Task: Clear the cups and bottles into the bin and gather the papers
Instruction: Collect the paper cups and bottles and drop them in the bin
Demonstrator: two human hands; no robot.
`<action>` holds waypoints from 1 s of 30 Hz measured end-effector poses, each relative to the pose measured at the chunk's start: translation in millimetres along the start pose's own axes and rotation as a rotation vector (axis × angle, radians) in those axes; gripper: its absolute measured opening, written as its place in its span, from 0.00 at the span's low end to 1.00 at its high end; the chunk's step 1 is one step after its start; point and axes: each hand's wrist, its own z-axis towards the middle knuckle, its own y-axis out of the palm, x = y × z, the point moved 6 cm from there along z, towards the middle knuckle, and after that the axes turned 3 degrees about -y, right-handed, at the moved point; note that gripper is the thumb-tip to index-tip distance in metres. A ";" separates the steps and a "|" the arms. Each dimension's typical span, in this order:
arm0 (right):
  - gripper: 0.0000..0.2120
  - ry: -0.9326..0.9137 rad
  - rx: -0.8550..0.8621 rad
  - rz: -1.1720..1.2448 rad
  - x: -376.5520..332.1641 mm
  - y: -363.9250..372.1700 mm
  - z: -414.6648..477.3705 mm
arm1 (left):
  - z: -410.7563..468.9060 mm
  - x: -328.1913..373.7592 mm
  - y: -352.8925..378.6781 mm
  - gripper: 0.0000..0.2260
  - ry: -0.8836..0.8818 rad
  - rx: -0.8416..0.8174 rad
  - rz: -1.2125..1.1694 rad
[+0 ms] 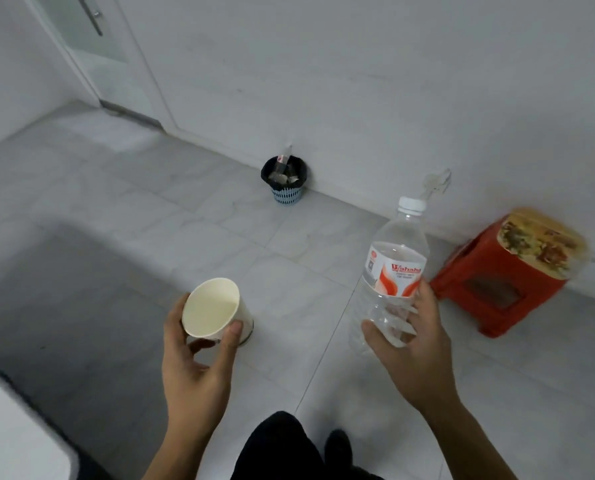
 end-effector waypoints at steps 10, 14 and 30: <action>0.43 -0.012 -0.103 -0.081 11.0 105.9 285.5 | 235.1 -50.6 114.6 0.33 -0.113 0.158 -0.069; 0.43 -0.031 -0.087 -0.085 -20.2 130.7 403.8 | 354.0 -22.8 167.1 0.32 -0.086 0.117 -0.074; 0.44 0.130 -0.021 -0.031 16.7 215.1 793.5 | 702.2 -28.3 396.0 0.32 -0.171 0.008 0.056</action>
